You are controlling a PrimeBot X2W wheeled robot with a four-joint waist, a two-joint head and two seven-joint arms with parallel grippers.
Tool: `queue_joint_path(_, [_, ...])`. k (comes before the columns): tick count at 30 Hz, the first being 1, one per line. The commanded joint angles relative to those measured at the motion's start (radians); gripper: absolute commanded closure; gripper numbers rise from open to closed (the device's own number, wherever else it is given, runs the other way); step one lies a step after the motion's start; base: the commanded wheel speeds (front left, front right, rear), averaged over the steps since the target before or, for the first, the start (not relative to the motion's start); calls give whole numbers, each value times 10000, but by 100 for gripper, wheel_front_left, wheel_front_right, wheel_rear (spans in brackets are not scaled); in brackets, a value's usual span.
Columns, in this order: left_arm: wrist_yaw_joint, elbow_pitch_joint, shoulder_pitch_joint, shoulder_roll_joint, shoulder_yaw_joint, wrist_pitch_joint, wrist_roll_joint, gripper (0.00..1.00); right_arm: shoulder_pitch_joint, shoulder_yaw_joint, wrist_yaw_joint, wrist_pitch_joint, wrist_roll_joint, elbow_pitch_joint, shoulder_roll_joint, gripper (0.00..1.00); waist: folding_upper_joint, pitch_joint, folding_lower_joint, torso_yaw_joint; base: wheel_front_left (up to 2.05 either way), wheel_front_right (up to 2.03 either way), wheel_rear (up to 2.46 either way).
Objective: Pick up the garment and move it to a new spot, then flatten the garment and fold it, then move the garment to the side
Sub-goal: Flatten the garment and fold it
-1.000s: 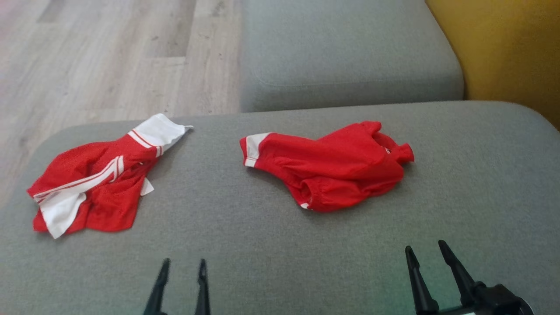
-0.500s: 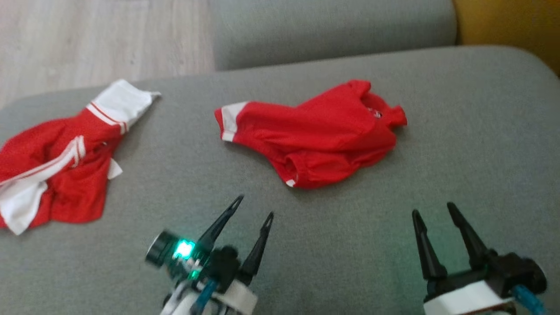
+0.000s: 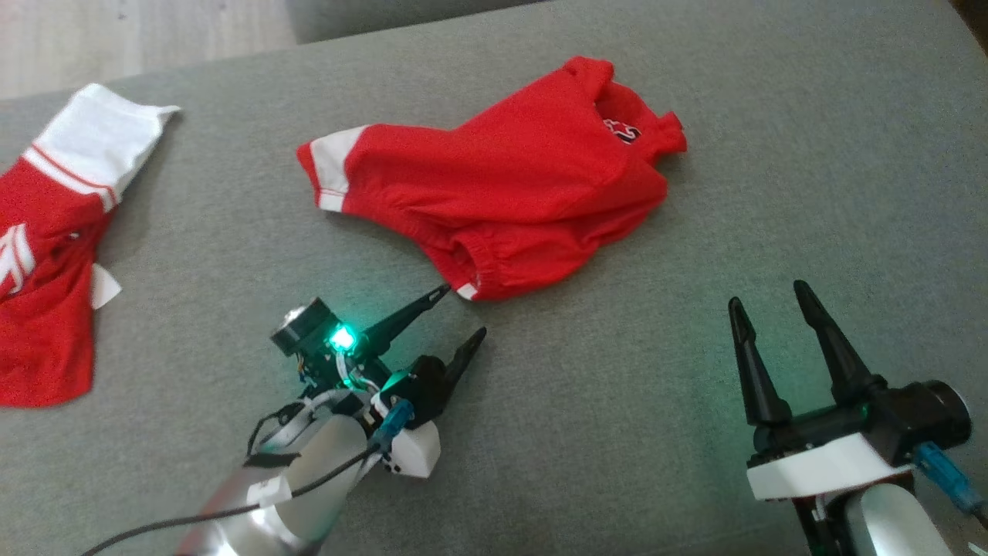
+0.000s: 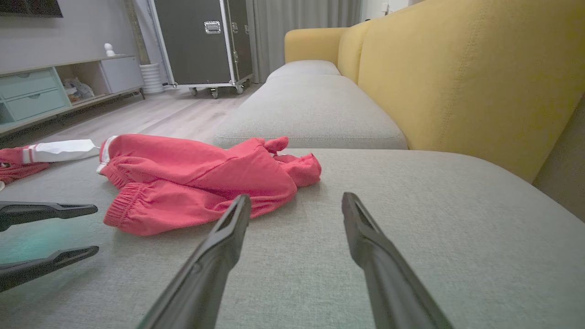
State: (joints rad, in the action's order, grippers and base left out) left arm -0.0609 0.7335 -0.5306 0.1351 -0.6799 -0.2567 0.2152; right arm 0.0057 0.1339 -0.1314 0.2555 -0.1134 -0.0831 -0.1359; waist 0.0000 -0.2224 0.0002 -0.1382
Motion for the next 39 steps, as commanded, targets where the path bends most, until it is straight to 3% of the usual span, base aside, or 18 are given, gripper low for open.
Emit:
queue_joint_path(1, [139, -146, -495, 264, 143, -51, -23, 0, -265, 135, 7, 63, -39, 340, -125, 0, 0, -194, -2, -228, 0, 0, 0])
queue_joint_path(12, [643, 598, -1128, 650, -345, -51, -556, 0, -314, 21, 7, 63, -76, 376, -66, 0, 0, -391, -2, -615, 0, 0, 0])
queue_joint_path(13, [664, 573, -1144, 671, -400, -51, -608, 34, -310, 5, 7, 63, -76, 383, -63, 0, 0, -395, -2, -627, 0, 0, 0])
queue_joint_path(14, [685, 520, -1155, 701, -465, -51, -650, 59, -304, -4, 7, 63, -75, 387, -62, 0, 0, -394, -2, -641, 0, 0, 0])
queue_joint_path(15, [685, 520, -1155, 701, -465, -51, -650, 59, -304, -4, 7, 63, -75, 387, -62, 0, 0, -394, -2, -641, 0, 0, 0])
queue_joint_path(16, [645, 405, -1162, 777, -652, -51, -712, 100, -284, -27, 7, 63, -72, 381, -54, 0, 0, -379, -2, -661, 0, 0, 0])
queue_joint_path(22, [507, -218, -1135, 930, -1161, -51, -906, 100, -255, -31, 7, 63, -64, 314, -15, 0, 0, -219, -2, -699, 0, 0, 0])
queue_joint_path(26, [167, -1013, -1093, 953, -1442, -51, -1331, 100, -197, 49, 7, 63, -78, 230, 59, 0, 0, 144, -2, -799, 0, 0, 0])
queue_joint_path(33, [-523, -2556, -1761, 843, -1143, -51, -2689, 100, 63, 157, 7, 63, -96, 83, 291, 0, 0, 1090, -2, -1118, 0, 0, 0])
queue_joint_path(39, [-686, -3249, -3047, 940, -942, -51, -3873, 100, 505, 127, 7, 63, -104, -59, 507, 0, 0, 1949, -2, -1230, 0, 0, 0])
